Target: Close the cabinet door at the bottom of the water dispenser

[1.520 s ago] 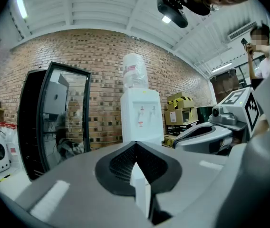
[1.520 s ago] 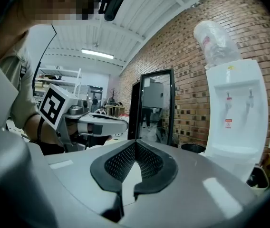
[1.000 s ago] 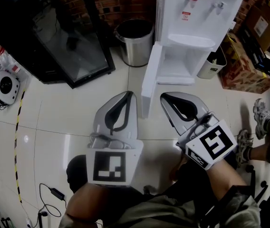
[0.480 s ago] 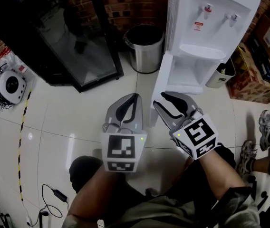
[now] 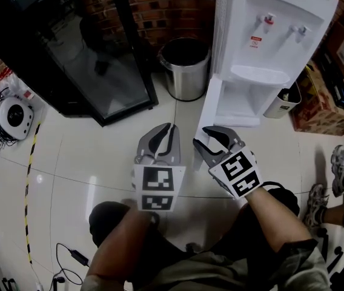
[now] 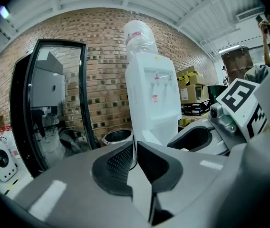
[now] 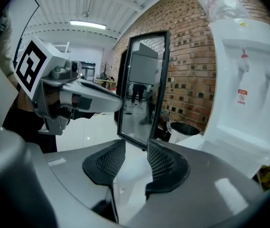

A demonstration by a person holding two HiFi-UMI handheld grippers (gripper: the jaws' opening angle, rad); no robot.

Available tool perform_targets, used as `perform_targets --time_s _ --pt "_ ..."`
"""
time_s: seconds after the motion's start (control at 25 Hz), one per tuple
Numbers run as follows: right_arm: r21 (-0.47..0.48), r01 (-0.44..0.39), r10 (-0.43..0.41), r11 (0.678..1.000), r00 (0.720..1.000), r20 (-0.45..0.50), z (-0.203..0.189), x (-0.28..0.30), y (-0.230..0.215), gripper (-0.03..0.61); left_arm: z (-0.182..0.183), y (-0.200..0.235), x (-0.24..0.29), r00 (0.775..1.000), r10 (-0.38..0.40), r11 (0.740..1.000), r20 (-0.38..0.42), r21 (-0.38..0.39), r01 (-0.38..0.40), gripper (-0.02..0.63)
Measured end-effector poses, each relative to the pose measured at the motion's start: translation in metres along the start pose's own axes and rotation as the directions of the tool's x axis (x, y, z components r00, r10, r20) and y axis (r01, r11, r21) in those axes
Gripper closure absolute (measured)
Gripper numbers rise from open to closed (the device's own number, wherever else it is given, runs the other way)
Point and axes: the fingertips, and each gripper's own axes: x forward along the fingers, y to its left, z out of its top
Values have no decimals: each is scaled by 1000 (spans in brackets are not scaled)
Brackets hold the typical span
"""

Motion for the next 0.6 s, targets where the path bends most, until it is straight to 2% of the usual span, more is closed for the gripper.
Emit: perform_targets --time_s 0.2,0.4,0.6 --pt "-36 -33 29 999 996 -90 -20 25 2 439 -2 7 12 1000 2 1000 -14 11 -2 597" --pt "23 -63 64 998 994 -91 -21 30 -1 456 8 8 22 1000 -11 1000 13 -13 12 597" --pt "31 -63 66 998 991 -115 -25 21 -2 459 15 -11 30 998 -60 998 27 2 60 597"
